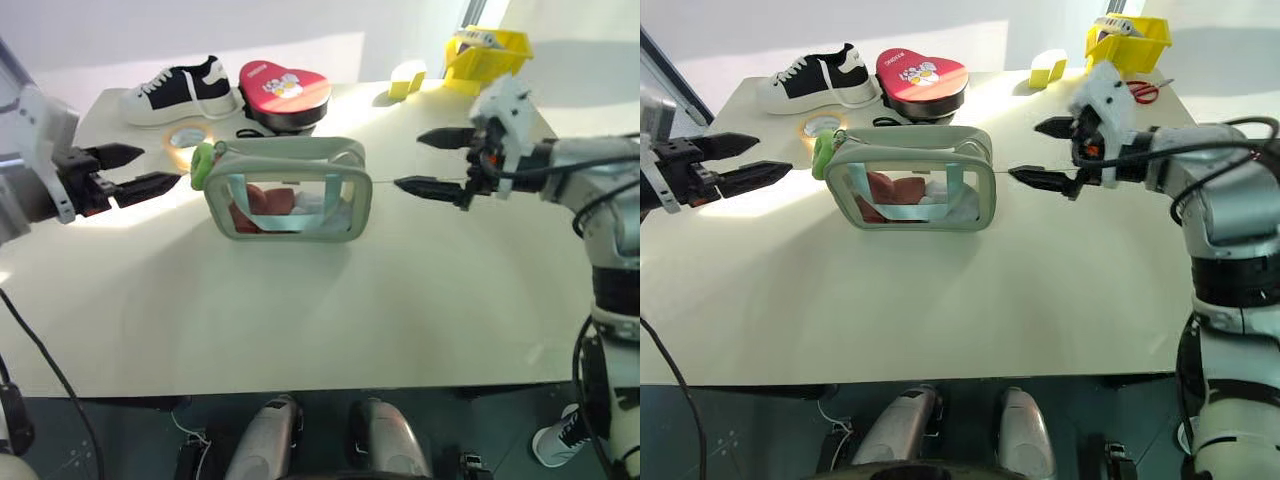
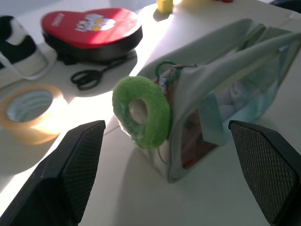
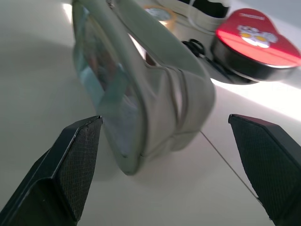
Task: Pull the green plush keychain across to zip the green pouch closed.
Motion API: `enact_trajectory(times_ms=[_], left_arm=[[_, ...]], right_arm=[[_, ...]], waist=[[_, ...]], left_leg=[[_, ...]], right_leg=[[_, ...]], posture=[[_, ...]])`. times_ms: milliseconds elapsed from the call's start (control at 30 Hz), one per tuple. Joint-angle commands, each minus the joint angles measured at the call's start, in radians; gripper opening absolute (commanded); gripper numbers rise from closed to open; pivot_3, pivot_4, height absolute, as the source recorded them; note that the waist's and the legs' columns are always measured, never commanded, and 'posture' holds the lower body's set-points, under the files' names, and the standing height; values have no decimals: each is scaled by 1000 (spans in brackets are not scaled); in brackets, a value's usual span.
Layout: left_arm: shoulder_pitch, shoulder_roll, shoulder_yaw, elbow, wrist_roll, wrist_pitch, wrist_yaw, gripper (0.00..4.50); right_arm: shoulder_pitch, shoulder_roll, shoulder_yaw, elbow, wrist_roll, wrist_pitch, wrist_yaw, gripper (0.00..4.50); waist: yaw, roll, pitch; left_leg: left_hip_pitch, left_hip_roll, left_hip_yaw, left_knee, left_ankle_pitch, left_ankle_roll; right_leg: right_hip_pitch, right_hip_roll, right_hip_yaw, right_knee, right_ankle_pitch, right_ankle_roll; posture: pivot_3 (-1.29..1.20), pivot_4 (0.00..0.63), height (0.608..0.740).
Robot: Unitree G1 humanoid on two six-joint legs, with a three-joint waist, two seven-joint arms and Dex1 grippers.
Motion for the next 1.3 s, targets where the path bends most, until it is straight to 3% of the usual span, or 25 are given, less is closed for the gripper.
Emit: enact_trajectory(times_ms=[33,400,767,867,1100,1300], left_arm=[[-48,46,-26,61,40,-69,-58,4500],[-42,55,-25,48,43,-92,-90,4500],[-113,45,-33,-205,-104,29,-91,4500],[-76,50,-12,-228,-109,38,-71,4500],[-18,51,30,-231,-117,41,-27,4500],[15,74,50,-217,-110,27,-32,4500]], right_arm=[[-42,11,20,11,3,-18,24,4466],[-150,92,82,44,-38,-49,-4,4466],[-262,320,308,341,-298,-281,-93,4466],[-279,342,308,423,-334,-352,-93,3624],[-307,361,288,442,-334,-410,-21,84],[-318,334,262,342,-305,-403,55,84]], waist=[[1,-2,1],[4,-2,1],[-16,-3,1],[-17,-3,1],[-20,-3,1],[-19,-3,2]], left_leg=[[0,0,0,0,0,0],[-1,-1,0,-3,1,-2],[0,-2,0,-3,5,-8],[0,-2,0,-2,6,-9],[2,1,0,-2,8,-10],[3,2,0,-2,8,-11]], right_leg=[[0,0,0,-1,0,0],[0,-1,1,-5,1,1],[-2,-1,2,1,2,0],[-3,0,3,6,1,0],[-4,4,6,10,3,-2],[-5,6,8,10,3,-3]], posture=[[0,150,740],[0,150,740],[0,150,740],[0,150,740],[0,150,740],[0,150,740]])
